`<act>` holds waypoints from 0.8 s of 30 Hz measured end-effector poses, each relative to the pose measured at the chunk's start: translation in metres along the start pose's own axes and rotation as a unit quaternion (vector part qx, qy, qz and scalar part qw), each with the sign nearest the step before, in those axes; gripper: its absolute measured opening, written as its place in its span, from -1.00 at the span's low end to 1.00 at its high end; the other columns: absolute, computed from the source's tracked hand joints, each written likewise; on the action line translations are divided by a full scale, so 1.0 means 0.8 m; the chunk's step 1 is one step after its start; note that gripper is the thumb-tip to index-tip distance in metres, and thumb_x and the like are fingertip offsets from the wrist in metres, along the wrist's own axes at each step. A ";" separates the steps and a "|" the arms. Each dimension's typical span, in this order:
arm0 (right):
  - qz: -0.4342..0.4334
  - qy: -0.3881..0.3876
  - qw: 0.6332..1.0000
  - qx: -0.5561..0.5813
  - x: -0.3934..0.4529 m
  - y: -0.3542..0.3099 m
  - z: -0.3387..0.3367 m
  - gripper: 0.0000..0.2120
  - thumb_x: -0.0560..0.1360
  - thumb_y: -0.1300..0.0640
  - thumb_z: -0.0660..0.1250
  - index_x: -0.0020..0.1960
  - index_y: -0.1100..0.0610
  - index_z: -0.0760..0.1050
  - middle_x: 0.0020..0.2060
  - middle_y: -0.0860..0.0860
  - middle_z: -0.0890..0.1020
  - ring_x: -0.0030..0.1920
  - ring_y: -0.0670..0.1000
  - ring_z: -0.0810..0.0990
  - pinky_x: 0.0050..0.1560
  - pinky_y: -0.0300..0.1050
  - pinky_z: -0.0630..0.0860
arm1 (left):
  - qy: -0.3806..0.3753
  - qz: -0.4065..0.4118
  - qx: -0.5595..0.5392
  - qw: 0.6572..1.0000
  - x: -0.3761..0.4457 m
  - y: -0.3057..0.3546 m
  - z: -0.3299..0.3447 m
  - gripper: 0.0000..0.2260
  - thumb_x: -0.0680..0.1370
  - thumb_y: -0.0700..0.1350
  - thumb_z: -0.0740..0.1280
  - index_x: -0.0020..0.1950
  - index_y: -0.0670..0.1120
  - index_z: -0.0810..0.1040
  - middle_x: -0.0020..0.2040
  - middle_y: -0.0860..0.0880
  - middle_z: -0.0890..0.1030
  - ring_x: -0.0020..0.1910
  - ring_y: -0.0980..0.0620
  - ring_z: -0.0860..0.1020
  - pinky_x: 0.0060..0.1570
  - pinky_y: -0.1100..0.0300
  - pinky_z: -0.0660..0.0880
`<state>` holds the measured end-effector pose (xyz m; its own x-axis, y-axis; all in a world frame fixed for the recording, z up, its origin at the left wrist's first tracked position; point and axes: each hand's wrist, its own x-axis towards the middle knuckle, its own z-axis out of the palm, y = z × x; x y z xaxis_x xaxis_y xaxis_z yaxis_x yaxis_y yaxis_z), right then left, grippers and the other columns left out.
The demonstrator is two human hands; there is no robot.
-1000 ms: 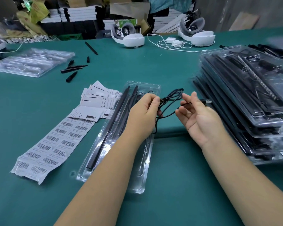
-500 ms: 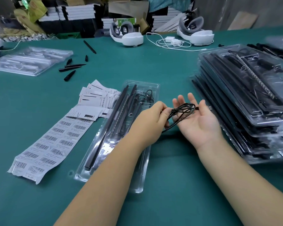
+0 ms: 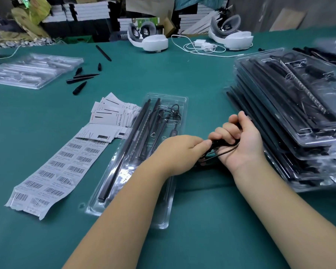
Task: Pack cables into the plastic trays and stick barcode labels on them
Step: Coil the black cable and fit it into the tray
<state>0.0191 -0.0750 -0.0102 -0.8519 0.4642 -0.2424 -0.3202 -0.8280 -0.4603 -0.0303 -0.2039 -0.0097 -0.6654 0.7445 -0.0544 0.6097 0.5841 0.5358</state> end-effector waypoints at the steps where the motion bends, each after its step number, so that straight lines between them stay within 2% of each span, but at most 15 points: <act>1: -0.002 -0.002 1.000 -0.009 0.000 0.000 0.001 -0.60 0.61 -0.07 0.11 -0.34 0.09 0.36 -0.63 -0.10 0.14 -0.62 -0.09 0.10 -0.53 -0.32 0.25 | -0.014 -0.004 -0.017 1.000 -0.001 0.001 -0.001 -0.60 0.64 0.15 0.06 -0.18 -0.05 0.52 -0.33 0.07 0.52 -0.20 0.06 0.47 -0.17 0.14 0.37; 4: -0.002 -0.013 0.996 -0.083 0.001 -0.005 0.005 -0.45 0.57 -0.27 0.02 -0.45 0.06 0.26 -0.63 -0.09 0.14 -0.63 -0.08 0.09 -0.53 -0.30 0.29 | -0.035 -0.007 -0.076 0.996 -0.003 0.002 -0.003 -0.60 0.65 0.11 0.05 -0.26 -0.03 0.46 -0.35 0.10 0.53 -0.26 0.14 0.44 -0.15 0.14 0.30; 6: -0.012 -0.014 0.987 -0.157 0.001 -0.007 0.005 -0.36 0.54 -0.35 -0.09 -0.56 0.03 0.19 -0.64 -0.05 0.18 -0.63 -0.04 0.15 -0.49 -0.28 0.35 | -0.023 -0.003 -0.088 0.996 -0.003 0.003 -0.003 -0.60 0.67 0.08 0.04 -0.31 -0.04 0.37 -0.37 0.07 0.46 -0.28 0.04 0.40 -0.17 0.11 0.27; 8: -0.048 0.003 0.971 -0.233 0.000 -0.007 0.005 -0.33 0.56 -0.33 -0.12 -0.60 0.02 0.17 -0.64 -0.02 0.26 -0.60 -0.01 0.28 -0.43 -0.24 0.38 | -0.002 0.005 -0.073 0.997 -0.004 0.003 -0.003 -0.60 0.67 0.06 0.03 -0.32 -0.06 0.31 -0.36 0.04 0.41 -0.26 -0.02 0.38 -0.18 0.08 0.29; 11: -0.076 0.043 0.931 -0.354 -0.001 -0.008 0.005 -0.50 0.58 -0.20 0.07 -0.45 0.04 0.27 -0.66 -0.08 0.32 -0.53 -0.05 0.44 -0.28 -0.12 0.43 | 0.010 0.003 -0.071 0.997 -0.005 0.000 -0.003 -0.58 0.67 0.07 0.04 -0.33 -0.09 0.29 -0.36 -0.01 0.42 -0.30 -0.02 0.37 -0.15 0.01 0.35; 13: -0.076 0.056 0.869 -0.485 0.000 -0.013 0.001 -0.57 0.53 -0.18 0.18 -0.40 0.06 0.34 -0.64 -0.09 0.41 -0.44 -0.05 0.49 -0.28 -0.13 0.43 | 0.014 0.003 -0.088 0.996 -0.006 -0.003 -0.004 -0.58 0.66 0.07 0.06 -0.35 -0.10 0.27 -0.38 -0.04 0.41 -0.34 -0.02 0.35 -0.17 0.00 0.37; 15: -0.104 0.058 0.778 -0.617 0.001 -0.019 -0.003 -0.56 0.45 -0.16 0.26 -0.47 0.11 0.45 -0.59 -0.07 0.51 -0.42 -0.01 0.47 -0.36 -0.16 0.37 | 0.023 0.011 -0.093 0.995 -0.006 -0.003 -0.004 -0.57 0.66 0.07 0.06 -0.36 -0.10 0.24 -0.39 -0.06 0.38 -0.36 -0.03 0.33 -0.23 0.02 0.34; 18: -0.141 0.019 0.668 -0.730 -0.003 -0.021 -0.004 -0.59 0.39 -0.12 0.30 -0.44 0.19 0.52 -0.56 0.00 0.49 -0.46 -0.02 0.38 -0.41 -0.16 0.29 | 0.029 0.023 -0.031 0.999 -0.007 0.001 -0.002 -0.57 0.67 0.06 0.00 -0.34 -0.11 0.26 -0.33 -0.14 0.47 -0.33 -0.06 0.37 -0.23 0.02 0.33; 20: -0.137 -0.008 0.597 -0.790 -0.004 -0.017 -0.004 -0.63 0.42 -0.06 0.27 -0.40 0.20 0.49 -0.53 -0.02 0.45 -0.43 0.00 0.35 -0.40 -0.11 0.25 | 0.030 0.030 0.012 0.999 -0.007 0.003 -0.001 -0.57 0.68 0.05 -0.03 -0.35 -0.09 0.26 -0.34 -0.09 0.47 -0.31 -0.05 0.37 -0.25 0.03 0.30; 22: -0.124 -0.034 0.561 -0.818 -0.003 -0.015 -0.003 -0.66 0.49 0.03 0.19 -0.41 0.15 0.40 -0.48 -0.02 0.46 -0.37 0.02 0.38 -0.35 -0.08 0.27 | 0.037 0.035 0.020 0.999 -0.006 0.002 0.000 -0.56 0.68 0.05 -0.04 -0.36 -0.08 0.25 -0.38 -0.03 0.41 -0.35 -0.01 0.35 -0.29 0.05 0.23; 24: -0.098 -0.065 0.563 -0.818 -0.004 -0.014 -0.003 -0.66 0.52 0.10 0.10 -0.41 0.11 0.40 -0.49 -0.02 0.54 -0.38 0.01 0.46 -0.37 -0.11 0.31 | 0.049 0.037 0.014 0.998 -0.004 0.000 0.001 -0.56 0.67 0.05 -0.03 -0.37 -0.07 0.25 -0.40 0.00 0.39 -0.37 0.04 0.34 -0.30 0.07 0.20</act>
<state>0.0264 -0.0663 -0.0061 -0.9239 0.3810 -0.0347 0.3065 0.6829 -0.6631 -0.0281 -0.2061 -0.0101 -0.6563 0.7514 0.0687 0.6697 0.5382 0.5117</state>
